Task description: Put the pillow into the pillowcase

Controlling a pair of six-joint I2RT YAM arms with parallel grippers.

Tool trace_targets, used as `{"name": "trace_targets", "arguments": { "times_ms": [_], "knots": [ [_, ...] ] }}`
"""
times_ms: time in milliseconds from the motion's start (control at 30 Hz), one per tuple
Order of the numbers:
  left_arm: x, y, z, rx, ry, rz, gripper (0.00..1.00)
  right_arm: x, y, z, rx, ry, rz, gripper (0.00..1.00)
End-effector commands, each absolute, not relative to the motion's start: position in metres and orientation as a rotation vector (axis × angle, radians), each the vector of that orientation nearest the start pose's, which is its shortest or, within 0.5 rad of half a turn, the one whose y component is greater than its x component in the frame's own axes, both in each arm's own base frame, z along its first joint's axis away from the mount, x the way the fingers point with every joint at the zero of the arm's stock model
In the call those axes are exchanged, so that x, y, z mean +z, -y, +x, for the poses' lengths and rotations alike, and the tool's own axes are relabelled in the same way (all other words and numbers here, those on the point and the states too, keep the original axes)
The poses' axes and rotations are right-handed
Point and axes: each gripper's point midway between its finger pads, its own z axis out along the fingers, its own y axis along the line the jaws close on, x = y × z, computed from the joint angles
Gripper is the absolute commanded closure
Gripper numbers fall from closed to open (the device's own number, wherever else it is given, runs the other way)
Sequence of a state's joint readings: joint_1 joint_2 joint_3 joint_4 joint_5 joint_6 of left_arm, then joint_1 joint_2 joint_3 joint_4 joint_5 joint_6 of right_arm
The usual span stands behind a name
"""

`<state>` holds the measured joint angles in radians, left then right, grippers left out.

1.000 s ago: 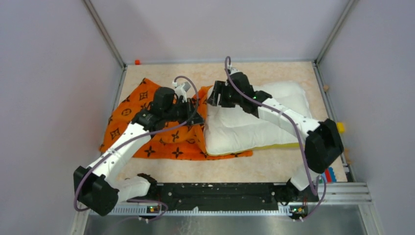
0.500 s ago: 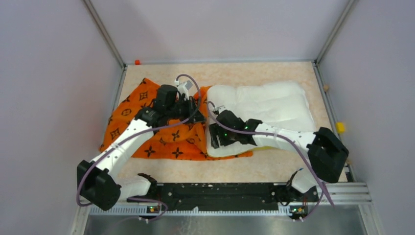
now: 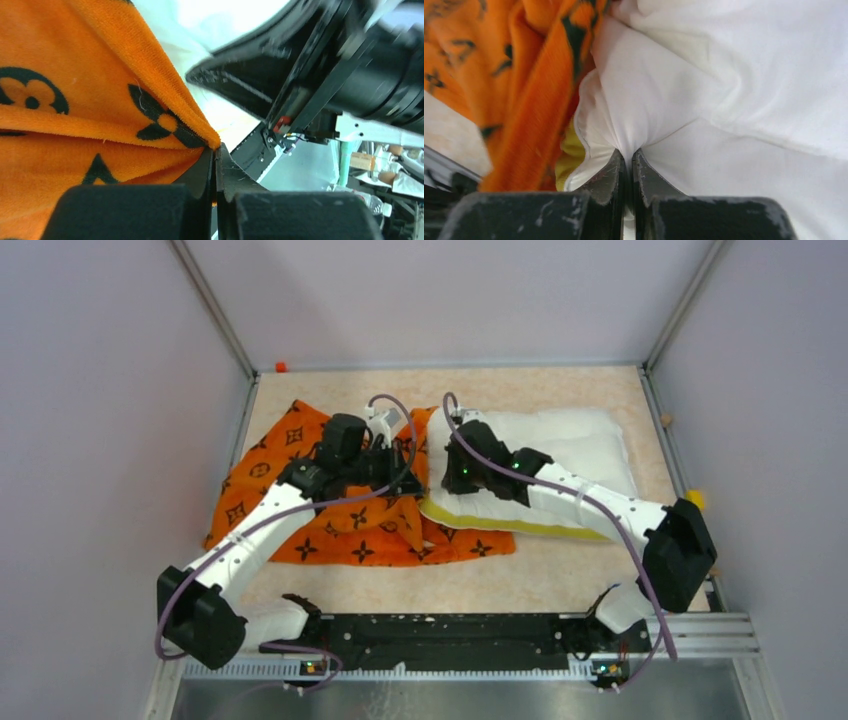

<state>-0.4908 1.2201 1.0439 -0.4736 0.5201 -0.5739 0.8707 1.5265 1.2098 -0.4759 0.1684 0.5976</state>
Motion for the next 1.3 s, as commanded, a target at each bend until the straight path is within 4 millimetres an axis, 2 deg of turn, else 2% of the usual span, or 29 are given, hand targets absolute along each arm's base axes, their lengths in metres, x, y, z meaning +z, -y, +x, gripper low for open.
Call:
{"name": "trace_targets", "arguments": {
  "times_ms": [0, 167, 267, 367, 433, 500, 567, 633, 700, 800, 867, 967, 1100, 1200, 1267],
  "knots": [
    [0.277, 0.278, 0.205, -1.383, -2.204, 0.448, 1.00, 0.219, -0.346, 0.302, 0.761, -2.218, -0.104, 1.00],
    [0.325, 0.298, 0.190, -1.618, -2.075, 0.504, 1.00, 0.169, -0.381, 0.301, 1.002, -2.223, 0.072, 1.00],
    [0.345, 0.302, 0.201, -1.653, -2.008, 0.418, 1.00, 0.142, -0.399, 0.284, 1.051, -2.197, 0.125, 1.00],
    [0.340, 0.293, 0.233, -1.506, -2.005, 0.222, 1.00, 0.121, -0.408, 0.256, 1.040, -2.201, 0.116, 1.00],
    [0.317, 0.278, 0.259, -1.339, -2.052, 0.078, 1.00, 0.112, -0.399, 0.242, 1.030, -2.200, 0.132, 1.00],
    [0.291, 0.263, 0.276, -1.202, -2.097, -0.025, 1.00, 0.111, -0.382, 0.233, 1.030, -2.187, 0.166, 1.00],
    [0.272, 0.259, 0.280, -1.152, -2.128, -0.042, 0.98, 0.120, -0.364, 0.230, 0.989, -2.173, 0.166, 0.79],
    [0.253, 0.256, 0.282, -1.111, -2.154, -0.056, 0.93, 0.139, -0.350, 0.228, 0.981, -2.135, 0.164, 0.58],
    [0.239, 0.255, 0.285, -1.088, -2.169, -0.056, 0.92, 0.163, -0.339, 0.229, 0.967, -2.093, 0.161, 0.48],
    [0.228, 0.260, 0.286, -1.098, -2.195, -0.029, 0.91, 0.194, -0.327, 0.234, 0.917, -2.064, 0.132, 0.43],
    [0.221, 0.265, 0.286, -1.112, -2.229, -0.006, 0.91, 0.207, -0.324, 0.240, 0.882, -2.068, 0.078, 0.41],
    [0.211, 0.270, 0.284, -1.131, -2.268, 0.024, 0.89, 0.211, -0.313, 0.257, 0.784, -2.103, 0.015, 0.40],
    [0.198, 0.270, 0.282, -1.118, -2.297, 0.023, 0.89, 0.217, -0.308, 0.284, 0.812, -2.108, -0.081, 0.40],
    [0.195, 0.270, 0.282, -1.112, -2.302, 0.031, 0.89, 0.204, -0.296, 0.294, 0.654, -2.159, -0.117, 0.40],
    [0.193, 0.270, 0.282, -1.109, -2.308, 0.040, 0.88, 0.199, -0.288, 0.297, 0.608, -2.157, -0.114, 0.40]
  ]
}}
